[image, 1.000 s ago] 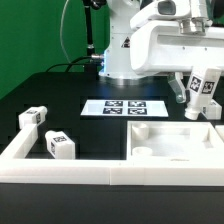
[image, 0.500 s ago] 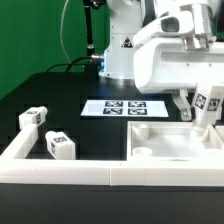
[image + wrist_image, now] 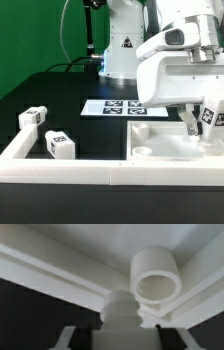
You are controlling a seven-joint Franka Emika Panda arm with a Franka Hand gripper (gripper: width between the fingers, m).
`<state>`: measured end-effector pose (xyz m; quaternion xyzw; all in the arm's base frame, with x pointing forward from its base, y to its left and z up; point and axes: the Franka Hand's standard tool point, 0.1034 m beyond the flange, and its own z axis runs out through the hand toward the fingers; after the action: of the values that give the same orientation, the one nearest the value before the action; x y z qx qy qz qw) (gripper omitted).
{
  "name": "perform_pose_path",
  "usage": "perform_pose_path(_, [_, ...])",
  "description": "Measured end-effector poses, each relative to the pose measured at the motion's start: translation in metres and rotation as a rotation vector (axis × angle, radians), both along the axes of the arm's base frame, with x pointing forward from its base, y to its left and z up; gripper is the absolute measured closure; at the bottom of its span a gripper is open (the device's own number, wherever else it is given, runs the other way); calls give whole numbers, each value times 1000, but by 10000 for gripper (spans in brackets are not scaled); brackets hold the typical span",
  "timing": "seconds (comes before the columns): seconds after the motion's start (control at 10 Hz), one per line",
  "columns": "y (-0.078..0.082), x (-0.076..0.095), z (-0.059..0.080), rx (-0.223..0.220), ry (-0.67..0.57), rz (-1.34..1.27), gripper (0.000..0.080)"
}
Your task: Assemble one leg
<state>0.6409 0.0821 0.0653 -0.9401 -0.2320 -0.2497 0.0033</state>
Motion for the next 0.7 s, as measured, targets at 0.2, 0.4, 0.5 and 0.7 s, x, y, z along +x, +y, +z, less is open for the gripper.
perform_pose_path(0.2, [5, -2, -2, 20, 19, -19, 512])
perform_pose_path(0.4, [12, -6, -3, 24, 20, -9, 512])
perform_pose_path(0.5, [13, -7, -4, 24, 22, -7, 512])
perform_pose_path(0.7, [15, -7, -4, 25, 22, -5, 512])
